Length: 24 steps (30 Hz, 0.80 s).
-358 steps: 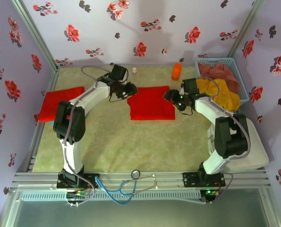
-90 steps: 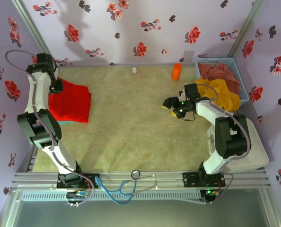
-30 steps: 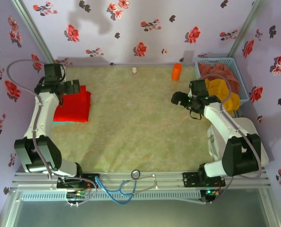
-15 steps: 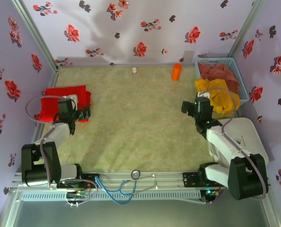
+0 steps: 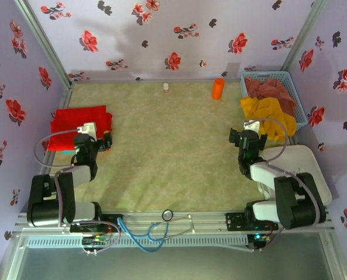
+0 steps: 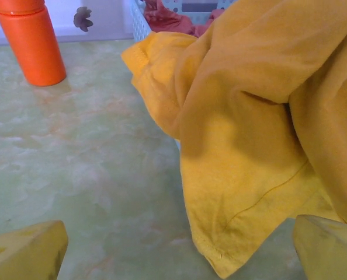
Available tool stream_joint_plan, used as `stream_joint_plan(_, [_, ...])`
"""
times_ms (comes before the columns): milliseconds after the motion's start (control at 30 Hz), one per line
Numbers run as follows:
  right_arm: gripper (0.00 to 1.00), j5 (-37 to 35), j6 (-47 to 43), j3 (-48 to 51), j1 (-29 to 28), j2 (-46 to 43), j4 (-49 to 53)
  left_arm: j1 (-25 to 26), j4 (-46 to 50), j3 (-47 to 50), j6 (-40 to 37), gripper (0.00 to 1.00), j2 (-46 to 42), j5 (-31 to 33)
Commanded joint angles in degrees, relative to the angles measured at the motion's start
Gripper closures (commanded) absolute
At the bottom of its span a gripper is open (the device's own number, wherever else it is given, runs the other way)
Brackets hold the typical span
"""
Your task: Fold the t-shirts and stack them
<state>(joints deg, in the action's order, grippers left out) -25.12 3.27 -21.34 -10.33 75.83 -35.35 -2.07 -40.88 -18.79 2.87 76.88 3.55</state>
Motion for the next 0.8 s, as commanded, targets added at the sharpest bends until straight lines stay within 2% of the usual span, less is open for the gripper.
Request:
stream_joint_plan(0, [0.01, -4.1, -1.7, -0.3, 0.6, 4.6, -8.8, 0.5, -10.4, 0.6, -0.7, 0.03, 3.3, -1.0])
stream_joint_plan(33, [0.01, -3.5, -1.7, -1.3, 0.9, 5.1, -7.6, 0.6, -12.4, 1.0, -0.7, 0.02, 4.7, -1.5])
stream_joint_plan(100, [0.01, -4.8, 0.5, -0.5, 2.8, 8.1, -11.6, 0.9, -16.2, 1.3, -1.9, 0.02, 6.9, -1.8])
stream_joint_plan(167, [0.01, -3.1, 2.0, 0.0, 4.9, 11.2, -16.3, 1.0, -19.9, 3.3, -2.4, 0.02, 9.7, -1.7])
stream_joint_plan(233, [0.01, -0.1, 3.1, -4.7, 5.5, 10.5, -5.3, 1.1, -23.3, 3.5, -2.4, 0.0, 11.8, -1.4])
stream_joint_plan(333, [0.01, 1.2, 3.2, -5.2, 6.3, 11.0, -5.2, 1.2, -15.7, -1.1, -1.4, 0.0, 11.6, 2.6])
stream_joint_plan(367, [0.01, 1.1, 3.0, -4.9, 6.3, 11.3, -6.3, 1.1, -10.4, -3.2, 0.7, 0.0, 11.2, 4.7])
stream_joint_plan(767, [0.01, 1.2, 3.0, -4.8, 6.3, 11.0, -6.3, 1.4, -11.8, -2.7, 0.5, 0.0, 11.5, 5.1])
